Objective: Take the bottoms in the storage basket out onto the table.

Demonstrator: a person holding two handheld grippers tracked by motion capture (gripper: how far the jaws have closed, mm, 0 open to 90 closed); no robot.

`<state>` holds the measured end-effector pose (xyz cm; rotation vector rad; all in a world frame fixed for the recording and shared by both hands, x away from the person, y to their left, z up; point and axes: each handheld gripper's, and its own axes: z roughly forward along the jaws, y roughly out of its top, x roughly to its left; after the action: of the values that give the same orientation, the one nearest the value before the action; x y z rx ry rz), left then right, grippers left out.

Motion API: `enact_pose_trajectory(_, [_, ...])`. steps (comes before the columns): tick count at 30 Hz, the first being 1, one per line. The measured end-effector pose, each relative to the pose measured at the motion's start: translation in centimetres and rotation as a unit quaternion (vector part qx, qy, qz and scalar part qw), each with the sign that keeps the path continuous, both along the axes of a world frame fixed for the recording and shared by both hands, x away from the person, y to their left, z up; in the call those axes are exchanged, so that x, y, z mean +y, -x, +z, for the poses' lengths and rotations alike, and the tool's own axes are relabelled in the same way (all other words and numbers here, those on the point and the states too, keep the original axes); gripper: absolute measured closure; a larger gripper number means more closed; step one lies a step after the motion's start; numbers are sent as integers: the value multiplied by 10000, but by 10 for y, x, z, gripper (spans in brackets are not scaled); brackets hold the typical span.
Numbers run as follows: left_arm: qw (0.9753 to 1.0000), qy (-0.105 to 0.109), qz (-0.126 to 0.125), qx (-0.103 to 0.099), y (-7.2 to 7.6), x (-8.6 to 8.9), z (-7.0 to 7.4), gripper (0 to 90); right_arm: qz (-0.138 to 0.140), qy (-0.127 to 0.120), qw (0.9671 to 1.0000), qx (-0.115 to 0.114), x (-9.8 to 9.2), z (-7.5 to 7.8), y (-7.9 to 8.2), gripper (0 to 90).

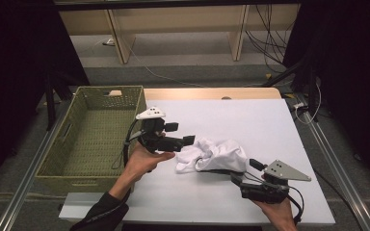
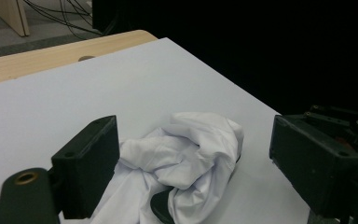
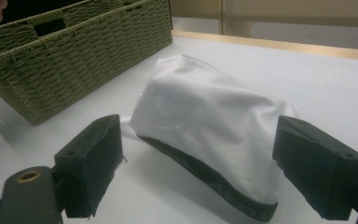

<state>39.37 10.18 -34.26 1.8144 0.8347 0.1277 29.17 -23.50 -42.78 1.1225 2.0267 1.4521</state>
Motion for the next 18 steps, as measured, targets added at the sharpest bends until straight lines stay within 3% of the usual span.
enact_pose_trajectory(7, [9996,42,267,-108,6,24,8,159,9,-29,10000,-7,-1,0,0,169])
enact_pose_trajectory(18, [9966,-64,820,-14,17,72,7,159,25,-70,10000,-21,-2,0,-1,169])
